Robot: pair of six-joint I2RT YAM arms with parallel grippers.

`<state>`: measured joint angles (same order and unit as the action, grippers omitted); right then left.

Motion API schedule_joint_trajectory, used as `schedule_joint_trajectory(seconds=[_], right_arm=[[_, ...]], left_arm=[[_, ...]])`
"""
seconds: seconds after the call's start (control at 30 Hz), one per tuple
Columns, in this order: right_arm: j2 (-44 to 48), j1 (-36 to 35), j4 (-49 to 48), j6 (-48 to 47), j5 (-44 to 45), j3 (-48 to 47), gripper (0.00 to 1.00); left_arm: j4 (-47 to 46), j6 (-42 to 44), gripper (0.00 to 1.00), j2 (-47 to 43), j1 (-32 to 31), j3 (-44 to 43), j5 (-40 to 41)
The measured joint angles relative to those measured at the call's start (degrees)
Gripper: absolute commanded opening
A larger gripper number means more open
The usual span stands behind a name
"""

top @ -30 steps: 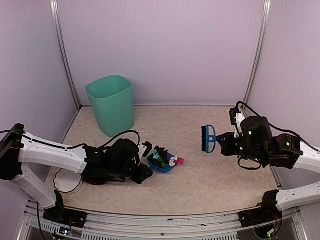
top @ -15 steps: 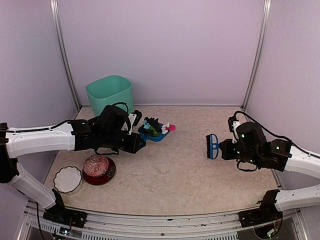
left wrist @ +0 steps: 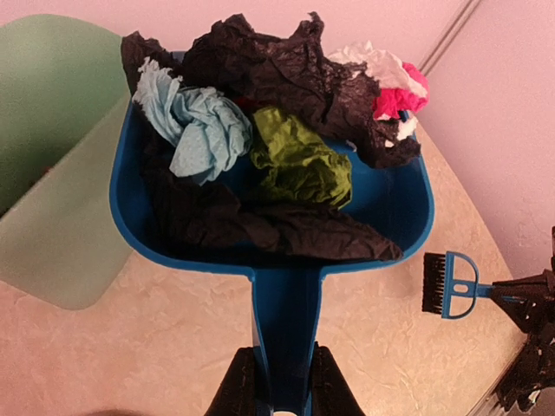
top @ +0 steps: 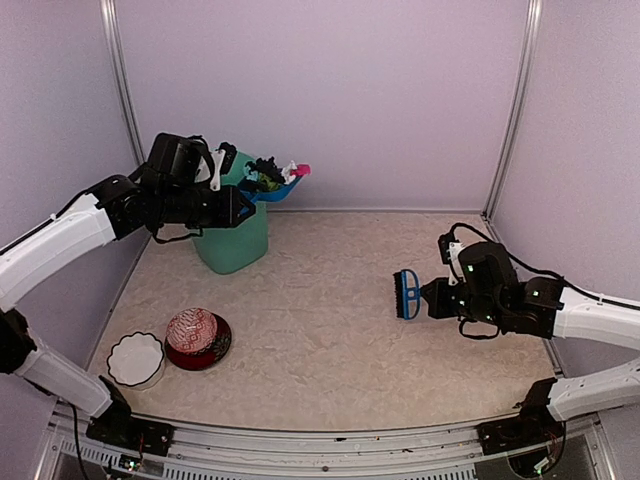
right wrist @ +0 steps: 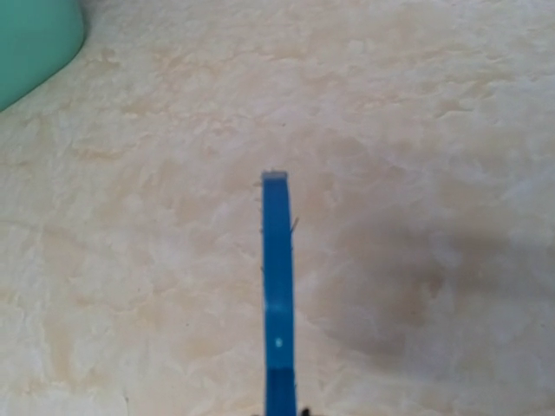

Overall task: Sweep away the paper scraps from the table
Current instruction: Dump the paper scraps in the dustpan into the trash bin.

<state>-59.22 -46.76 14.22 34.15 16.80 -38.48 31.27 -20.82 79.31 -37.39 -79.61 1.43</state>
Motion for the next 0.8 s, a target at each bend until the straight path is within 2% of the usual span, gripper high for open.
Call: schedule_joint_trajectory(seconds=[0.4,0.63,0.8], right_arm=[[-4.0,0.1,-3.2,-0.2,-2.7,0.0,0.00],[-4.0,0.1,-3.5,0.0,-3.1,0.0,0.00],[-3.6,0.1,-3.7,0.5,-3.4,0.3,0.00]], left_arm=[[-2.8,-5.2,0.00,-0.2,17.0,-1.8,-19.6],[-10.6,-13.8,0.00,0.6,22.2,0.5,-32.4],[-18.6,-22.1,0.00,0.7,27.2,5.5,-39.7]])
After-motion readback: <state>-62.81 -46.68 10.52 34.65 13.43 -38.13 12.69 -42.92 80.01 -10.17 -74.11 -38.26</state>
